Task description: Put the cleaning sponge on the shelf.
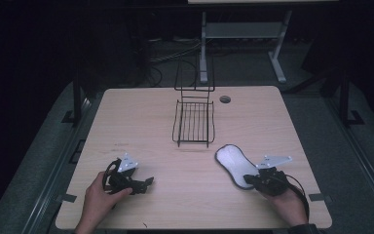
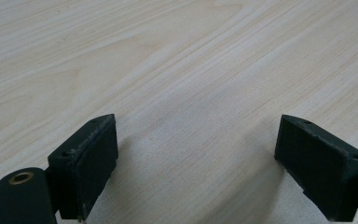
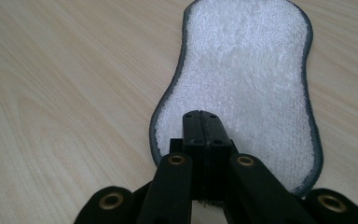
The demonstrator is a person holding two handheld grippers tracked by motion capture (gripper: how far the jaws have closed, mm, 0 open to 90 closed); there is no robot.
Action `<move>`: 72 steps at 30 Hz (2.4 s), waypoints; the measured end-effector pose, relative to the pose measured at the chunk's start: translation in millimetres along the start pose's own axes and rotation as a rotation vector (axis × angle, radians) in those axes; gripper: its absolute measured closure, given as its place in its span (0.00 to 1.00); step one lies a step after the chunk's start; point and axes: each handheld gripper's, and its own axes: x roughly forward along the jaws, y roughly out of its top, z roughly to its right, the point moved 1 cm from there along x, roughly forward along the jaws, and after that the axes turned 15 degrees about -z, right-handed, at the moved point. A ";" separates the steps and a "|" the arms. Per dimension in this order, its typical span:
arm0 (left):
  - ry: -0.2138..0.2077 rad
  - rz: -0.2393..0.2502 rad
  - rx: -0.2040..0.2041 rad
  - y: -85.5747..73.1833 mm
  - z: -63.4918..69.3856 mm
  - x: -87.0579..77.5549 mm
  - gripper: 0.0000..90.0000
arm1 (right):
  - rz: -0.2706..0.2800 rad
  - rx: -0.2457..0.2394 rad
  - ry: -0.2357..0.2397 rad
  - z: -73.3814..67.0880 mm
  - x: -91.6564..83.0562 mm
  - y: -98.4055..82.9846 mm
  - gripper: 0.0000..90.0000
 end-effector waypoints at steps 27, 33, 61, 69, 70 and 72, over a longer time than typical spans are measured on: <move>0.001 -0.001 -0.001 0.2 0.3 0.1 0.14 | 0.064 0.155 -0.022 34.7 0.8 28.7 0.21; 0.001 -0.002 0.000 0.2 0.3 0.0 0.14 | 0.057 0.162 -0.039 38.1 8.1 42.4 0.12; 0.001 -0.001 -0.001 0.3 0.4 0.1 0.14 | -0.037 0.127 -0.043 28.9 43.1 57.9 0.11; 0.001 -0.001 -0.001 0.2 0.4 0.1 0.14 | -0.060 0.119 -0.042 26.9 46.2 59.1 0.11; 0.001 -0.001 -0.001 0.2 0.4 0.1 0.14 | -0.062 0.119 -0.043 26.6 46.2 59.2 0.11; 0.002 0.000 -0.001 0.3 0.5 0.1 0.14 | -0.063 0.111 -0.044 26.0 45.7 59.2 0.15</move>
